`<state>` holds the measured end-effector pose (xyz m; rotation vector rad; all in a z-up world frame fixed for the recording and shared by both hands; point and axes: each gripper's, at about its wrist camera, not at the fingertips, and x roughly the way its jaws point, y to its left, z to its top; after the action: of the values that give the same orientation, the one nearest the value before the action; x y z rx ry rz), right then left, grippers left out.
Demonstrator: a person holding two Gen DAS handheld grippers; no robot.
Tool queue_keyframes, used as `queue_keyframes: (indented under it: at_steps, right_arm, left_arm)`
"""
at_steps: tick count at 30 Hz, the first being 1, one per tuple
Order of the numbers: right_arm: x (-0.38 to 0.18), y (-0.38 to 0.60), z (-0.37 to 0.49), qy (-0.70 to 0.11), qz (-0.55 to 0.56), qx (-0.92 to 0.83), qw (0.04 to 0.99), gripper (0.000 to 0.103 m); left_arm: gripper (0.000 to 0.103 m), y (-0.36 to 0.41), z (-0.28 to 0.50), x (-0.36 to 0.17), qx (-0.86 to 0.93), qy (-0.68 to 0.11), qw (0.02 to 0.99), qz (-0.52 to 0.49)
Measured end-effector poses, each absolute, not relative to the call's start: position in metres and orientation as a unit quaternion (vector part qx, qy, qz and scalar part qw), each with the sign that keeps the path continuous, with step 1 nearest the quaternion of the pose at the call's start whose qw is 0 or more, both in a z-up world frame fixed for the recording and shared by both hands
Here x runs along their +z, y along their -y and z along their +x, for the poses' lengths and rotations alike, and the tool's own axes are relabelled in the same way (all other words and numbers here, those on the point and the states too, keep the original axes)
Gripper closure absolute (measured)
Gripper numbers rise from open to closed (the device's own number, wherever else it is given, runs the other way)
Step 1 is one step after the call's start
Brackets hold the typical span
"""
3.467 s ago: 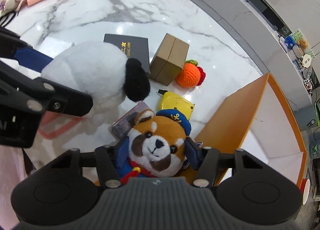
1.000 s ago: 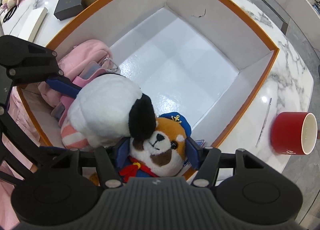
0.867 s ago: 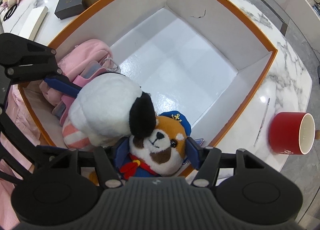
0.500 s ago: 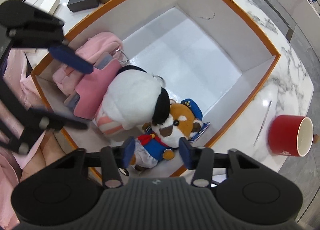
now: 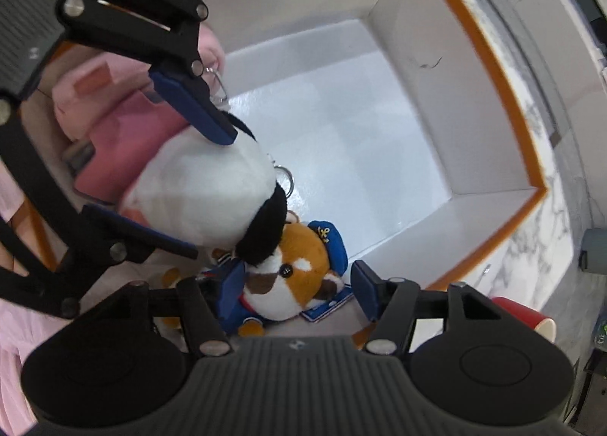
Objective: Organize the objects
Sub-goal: 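Lower both plushes into the box beside the pink bag and open both tools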
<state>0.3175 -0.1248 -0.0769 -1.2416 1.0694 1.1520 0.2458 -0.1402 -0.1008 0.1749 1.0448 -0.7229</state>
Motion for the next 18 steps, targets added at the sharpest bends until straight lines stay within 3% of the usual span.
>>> queue_keyframes:
  at_steps: [3,6,9,18]
  right_arm:
    - [-0.086,0.121,0.326,-0.469,-0.516,0.489,0.523,0.039]
    - [-0.086,0.118,0.327,-0.469,-0.523,0.492,0.514,0.043]
    - [-0.080,0.118,0.331,-0.496,-0.504,0.508,0.492,0.064]
    - [-0.084,0.113,0.316,-0.490,-0.529,0.516,0.463,0.064]
  left_arm:
    - [0.038,0.140,0.247,-0.104,-0.334,-0.494,0.798,0.086]
    - [0.048,0.135,0.251,-0.109,-0.319,-0.499,0.802,0.075]
    - [0.049,0.130,0.254,-0.113,-0.319,-0.510,0.797,0.050]
    - [0.050,0.126,0.250,-0.116,-0.316,-0.538,0.781,0.030]
